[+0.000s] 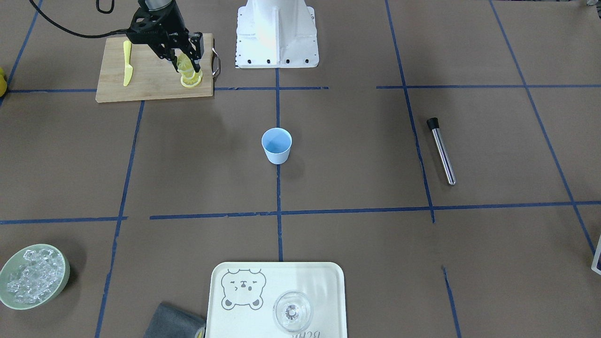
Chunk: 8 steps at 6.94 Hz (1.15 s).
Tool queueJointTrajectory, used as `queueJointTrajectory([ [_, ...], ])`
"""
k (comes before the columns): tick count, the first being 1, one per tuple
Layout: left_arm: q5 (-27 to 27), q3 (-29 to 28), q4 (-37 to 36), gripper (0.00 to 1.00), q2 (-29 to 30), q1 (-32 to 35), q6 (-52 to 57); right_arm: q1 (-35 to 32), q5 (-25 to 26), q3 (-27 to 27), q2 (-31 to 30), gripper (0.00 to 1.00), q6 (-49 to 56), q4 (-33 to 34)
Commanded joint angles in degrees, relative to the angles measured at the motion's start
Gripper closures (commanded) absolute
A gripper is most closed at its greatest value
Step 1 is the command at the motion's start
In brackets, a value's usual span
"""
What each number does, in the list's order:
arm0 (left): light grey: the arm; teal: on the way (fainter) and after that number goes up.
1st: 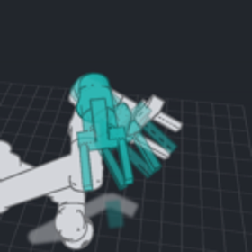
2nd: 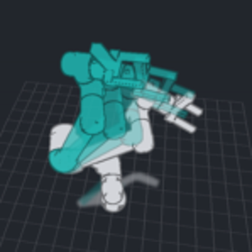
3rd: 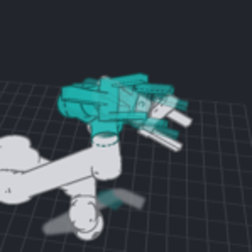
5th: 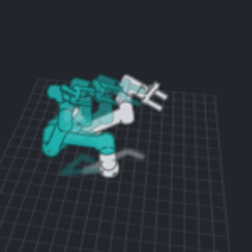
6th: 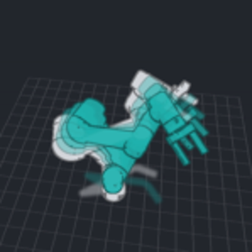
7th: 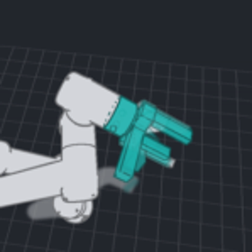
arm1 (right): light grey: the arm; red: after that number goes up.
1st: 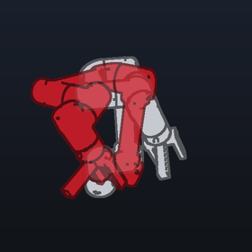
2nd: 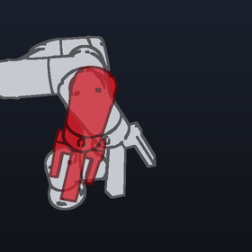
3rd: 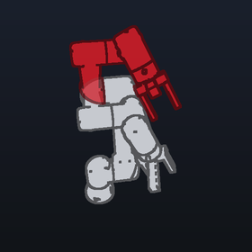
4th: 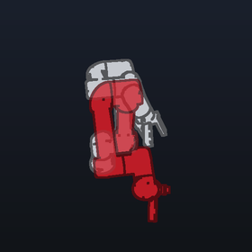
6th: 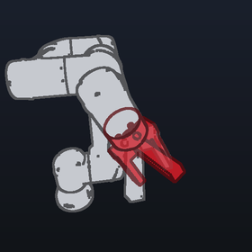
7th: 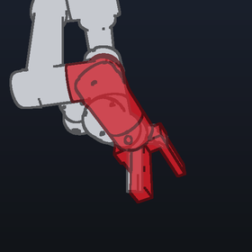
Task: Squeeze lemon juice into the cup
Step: 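Carry the lemon slice with the right gripper over the blue cup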
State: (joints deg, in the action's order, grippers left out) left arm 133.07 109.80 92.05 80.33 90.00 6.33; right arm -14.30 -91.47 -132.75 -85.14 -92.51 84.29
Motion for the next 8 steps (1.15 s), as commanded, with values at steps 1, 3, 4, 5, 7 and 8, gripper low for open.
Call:
queueJointTrajectory([
  [1, 0.09, 0.06, 0.06, 0.0, 0.09, 0.0, 0.0, -6.59, -3.62, 6.92, 20.76, 0.44, 0.58, 14.23],
  [3, 0.09, -0.12, 0.06, 0.0, 0.0, 0.0, 0.0, -8.28, -3.54, 14.94, 30.45, 0.44, 1.98, 17.31],
  [4, 0.09, -0.03, -0.03, 0.0, 0.0, 0.0, 0.0, -8.64, -3.45, 19.5, 34.21, 0.44, 2.86, 17.39],
  [5, 0.18, -0.03, -0.03, 0.0, 0.0, 0.0, 0.0, -9.42, -3.45, 25.72, 38.86, 0.44, 3.04, 17.05],
  [7, 0.18, -0.12, 0.06, 0.0, 0.0, 0.0, 0.0, -10.74, -3.45, 35.68, 42.59, 0.43, 3.04, 10.22],
  [8, 0.18, -0.12, -0.03, 0.0, 0.0, 0.0, 0.0, -10.84, -3.45, 36.59, 42.77, 0.43, 4.17, 9.93],
])
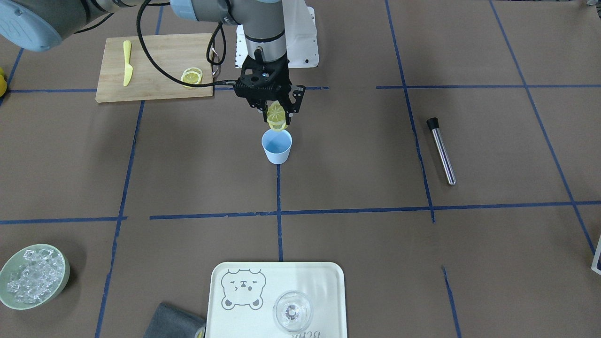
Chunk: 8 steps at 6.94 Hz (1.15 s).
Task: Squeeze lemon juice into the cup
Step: 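Lower the right gripper and release the lemon slice into the cup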
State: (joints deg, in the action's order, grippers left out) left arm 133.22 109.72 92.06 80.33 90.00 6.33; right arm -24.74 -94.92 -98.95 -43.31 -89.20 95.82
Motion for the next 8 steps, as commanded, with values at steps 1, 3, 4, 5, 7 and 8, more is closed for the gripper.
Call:
queueJointTrajectory([
  [1, 0.02, -0.04, -0.04, 0.0, 0.0, 0.0, 0.0, -0.65, 0.0, 2.89, 0.95, 0.43, 1.04, -1.6],
  [3, 0.02, -0.21, 0.05, 0.0, 0.0, 0.0, 0.0, -1.62, 0.0, 3.59, 0.95, 0.43, 2.18, -1.6],
  [4, 0.02, -0.21, -0.04, 0.0, 0.0, 0.0, 0.0, -1.88, 0.0, 4.03, 0.95, 0.43, 2.97, -1.68],
  [5, 0.02, -0.3, -0.04, 0.0, 0.0, -0.09, 0.0, -1.89, 0.0, 4.55, 0.95, 0.43, 2.98, -1.69],
  [7, 0.02, -0.3, 0.05, 0.0, 0.0, -0.09, 0.0, -1.89, -0.09, 4.82, 0.86, 0.2, 3.07, -1.69],
  [8, 0.02, -0.21, 0.05, 0.0, 0.09, -0.09, 0.0, -1.89, -0.17, 4.91, 0.86, 0.2, 2.98, -1.69],
])
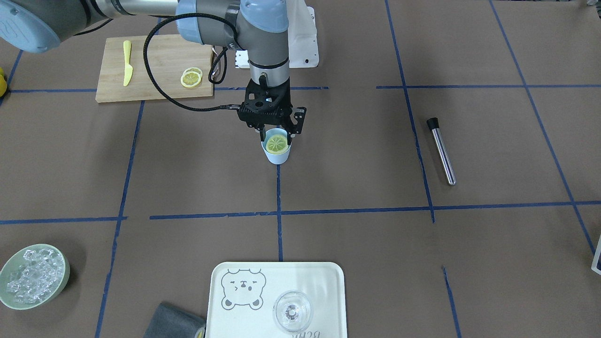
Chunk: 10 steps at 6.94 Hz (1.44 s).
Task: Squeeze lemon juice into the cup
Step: 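Lower the right gripper and release the lemon slice into the cup, then raise the right gripper and withdraw it from the cup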
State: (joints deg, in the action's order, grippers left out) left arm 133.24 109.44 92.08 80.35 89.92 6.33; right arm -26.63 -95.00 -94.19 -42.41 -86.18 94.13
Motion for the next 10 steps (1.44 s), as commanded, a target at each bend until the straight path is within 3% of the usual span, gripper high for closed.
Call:
queueJointTrajectory([
  [1, 0.0, 0.07, 0.03, 0.0, 0.07, -0.01, 0.0, 0.0, -0.1, 0.06, -0.04, 0.17, -0.04, 0.0],
  [3, 0.0, -0.02, 0.03, 0.0, 0.16, -0.01, -0.09, -0.44, -1.75, -0.73, -0.21, 0.0, 2.31, 0.52],
  [4, 0.0, -0.11, -0.14, 0.0, 0.59, -0.27, -0.7, -3.4, -5.86, -3.52, -2.21, 0.0, 4.33, 2.44],
  [6, -0.09, 0.5, -1.45, 0.0, 3.04, -3.5, -6.55, -8.93, -8.61, -16.32, -10.81, 0.0, 19.2, 12.6],
  [8, -0.18, 1.47, -15.53, 0.0, 12.5, -5.19, -7.21, -17.36, -15.62, -21.63, -20.81, 0.0, 35.3, 13.27],
  [10, -0.09, 2.61, -28.31, 0.0, 21.04, -7.2, -9.82, -28.16, -23.97, -21.74, -26.99, 0.0, 50.32, 13.36],
])
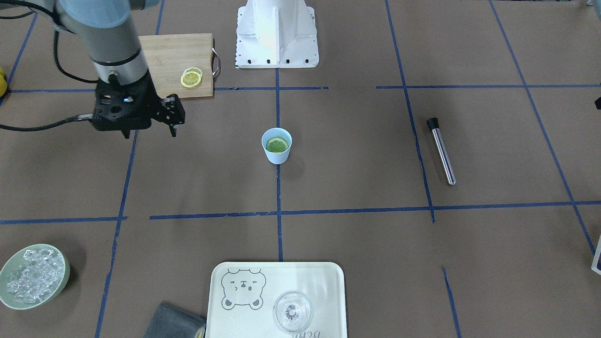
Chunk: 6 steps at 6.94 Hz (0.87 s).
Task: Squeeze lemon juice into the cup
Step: 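Raise the right gripper and withdraw it from the cup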
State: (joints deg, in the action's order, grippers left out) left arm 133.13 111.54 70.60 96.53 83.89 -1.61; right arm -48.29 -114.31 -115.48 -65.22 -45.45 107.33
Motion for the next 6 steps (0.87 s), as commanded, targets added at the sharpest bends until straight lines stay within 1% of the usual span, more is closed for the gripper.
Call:
queueJointTrajectory([
  [1, 0.11, 0.95, -6.96, 0.0, 5.94, -4.05, -6.61, -11.95, -6.69, -0.1, -7.96, 0.0, 18.37, 0.16],
  [2, 0.37, 1.05, -6.79, 0.0, 7.69, -6.87, -11.88, -18.09, -10.8, 1.56, -10.87, 0.0, 27.6, 0.16],
  [3, 0.46, 1.13, -6.26, 0.0, 8.76, -10.55, -16.19, -23.03, -13.89, 3.58, -13.51, 0.0, 34.04, 0.16],
  [4, 0.37, 1.22, -4.61, 0.0, 9.64, -14.33, -20.33, -27.25, -16.36, 5.86, -14.4, 0.0, 37.15, 0.16],
  [5, 0.37, 1.05, -0.15, 0.0, 9.73, -18.63, -24.98, -29.04, -18.82, 7.97, -15.63, 0.0, 37.27, 0.07],
  [6, -0.06, 0.0, 2.42, 0.0, 9.65, -21.54, -31.64, -28.88, -18.67, 10.6, -15.12, 0.0, 36.75, -2.19],
])
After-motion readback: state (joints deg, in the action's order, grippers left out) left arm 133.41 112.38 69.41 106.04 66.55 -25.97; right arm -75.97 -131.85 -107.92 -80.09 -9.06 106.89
